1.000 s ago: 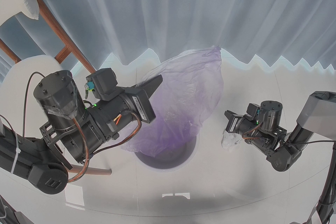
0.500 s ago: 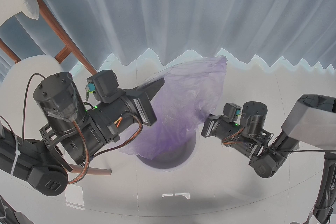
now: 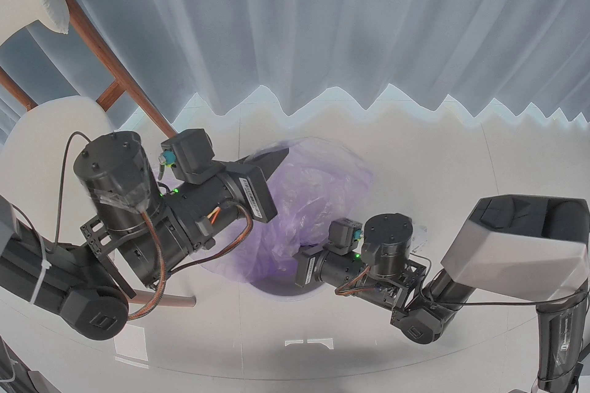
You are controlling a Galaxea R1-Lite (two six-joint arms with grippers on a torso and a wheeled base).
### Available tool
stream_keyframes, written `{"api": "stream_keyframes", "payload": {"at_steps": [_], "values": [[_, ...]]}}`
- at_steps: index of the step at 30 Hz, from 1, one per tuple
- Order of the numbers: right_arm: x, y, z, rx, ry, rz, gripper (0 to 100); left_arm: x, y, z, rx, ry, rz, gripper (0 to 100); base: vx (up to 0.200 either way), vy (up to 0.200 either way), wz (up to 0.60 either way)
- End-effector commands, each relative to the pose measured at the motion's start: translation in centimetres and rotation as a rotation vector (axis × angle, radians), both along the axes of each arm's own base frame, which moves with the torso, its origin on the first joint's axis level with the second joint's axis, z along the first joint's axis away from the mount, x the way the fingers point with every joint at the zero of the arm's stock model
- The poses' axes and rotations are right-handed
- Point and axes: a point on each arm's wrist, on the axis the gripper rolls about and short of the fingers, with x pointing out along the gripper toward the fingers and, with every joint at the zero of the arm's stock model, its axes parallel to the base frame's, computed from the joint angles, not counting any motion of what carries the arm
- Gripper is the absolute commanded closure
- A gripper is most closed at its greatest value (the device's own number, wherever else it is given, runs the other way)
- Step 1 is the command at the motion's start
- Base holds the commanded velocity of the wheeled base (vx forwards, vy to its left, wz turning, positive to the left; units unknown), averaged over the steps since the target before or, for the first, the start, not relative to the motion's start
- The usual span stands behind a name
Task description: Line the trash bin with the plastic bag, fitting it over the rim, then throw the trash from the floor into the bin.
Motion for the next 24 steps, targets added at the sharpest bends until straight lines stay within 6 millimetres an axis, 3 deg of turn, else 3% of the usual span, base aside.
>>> {"api": "stream_keyframes", "payload": {"at_steps": [1, 4, 6, 9, 12, 15, 21, 24], "values": [[0.0, 0.6, -3.1, -0.056, 0.06, 0.01, 100, 1.1, -0.7, -2.1, 0.037, 0.05, 0.004, 100, 0.0, 0.0, 0.0], [-0.3, -0.1, -3.6, -0.108, 0.103, -0.001, 100, 1.6, -0.6, -2.2, 0.029, 0.04, 0.018, 100, 0.0, 0.0, 0.0], [-0.6, -1.8, -0.4, -0.063, 0.077, -0.028, 100, 1.7, -0.4, -2.2, 0.028, 0.039, 0.022, 100, 0.0, 0.0, 0.0], [-2.4, -3.6, 3.1, -0.023, 0.058, -0.028, 100, 1.6, -0.5, -2.3, 0.029, 0.04, 0.018, 100, 0.0, 0.0, 0.0], [-5.0, -5.4, 5.0, -0.034, 0.074, -0.002, 100, 1.5, -0.5, -2.4, 0.031, 0.043, 0.018, 100, 0.0, 0.0, 0.0], [-6.8, -7.0, 6.1, -0.031, 0.086, 0.041, 100, 1.4, -0.4, -2.2, 0.027, 0.038, 0.016, 100, 0.0, 0.0, 0.0], [-8.1, -9.3, 8.0, 0.006, 0.058, 0.041, 100, 1.1, -0.5, -1.9, 0.024, 0.028, 0.019, 100, 0.0, 0.0, 0.0], [-8.9, -10.1, 7.7, 0.001, 0.08, 0.068, 100, 1.2, -0.4, -1.9, 0.024, 0.028, 0.024, 100, 0.0, 0.0, 0.0]]}}
